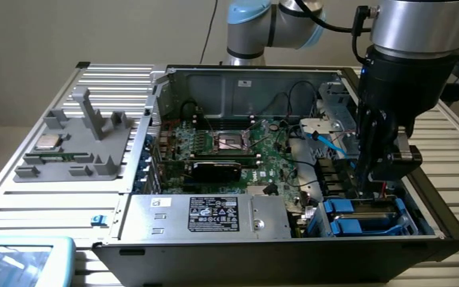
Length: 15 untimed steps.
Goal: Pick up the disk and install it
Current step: 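Insert the first disk wire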
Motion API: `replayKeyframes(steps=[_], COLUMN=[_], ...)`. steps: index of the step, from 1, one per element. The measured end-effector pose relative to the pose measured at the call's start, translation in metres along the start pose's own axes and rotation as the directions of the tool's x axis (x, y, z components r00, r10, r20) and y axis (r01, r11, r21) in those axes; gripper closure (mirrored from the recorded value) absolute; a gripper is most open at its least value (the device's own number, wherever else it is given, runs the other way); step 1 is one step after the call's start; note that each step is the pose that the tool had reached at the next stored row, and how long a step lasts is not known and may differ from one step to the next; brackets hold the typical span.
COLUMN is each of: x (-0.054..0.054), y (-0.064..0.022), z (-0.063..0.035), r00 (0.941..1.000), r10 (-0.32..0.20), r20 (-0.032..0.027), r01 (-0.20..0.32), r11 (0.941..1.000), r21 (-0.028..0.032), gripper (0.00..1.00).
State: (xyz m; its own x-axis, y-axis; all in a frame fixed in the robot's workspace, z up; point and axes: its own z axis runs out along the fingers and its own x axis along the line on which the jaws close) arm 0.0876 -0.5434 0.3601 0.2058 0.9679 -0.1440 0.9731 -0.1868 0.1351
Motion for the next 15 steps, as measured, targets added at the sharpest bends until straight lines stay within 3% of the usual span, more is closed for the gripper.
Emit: replayKeyframes(steps=[1, 15], x=[-0.0014, -0.0068], y=[0.0002, 0.0013], z=[0.0003, 0.0012], r00=[1.0000, 0.9999], r10=[0.001, 0.010], r20=[-0.0045, -0.0033], r01=[-0.001, -0.010], r11=[1.0000, 0.9999], r21=[0.0009, 0.0037], gripper=[0.63, 0.63])
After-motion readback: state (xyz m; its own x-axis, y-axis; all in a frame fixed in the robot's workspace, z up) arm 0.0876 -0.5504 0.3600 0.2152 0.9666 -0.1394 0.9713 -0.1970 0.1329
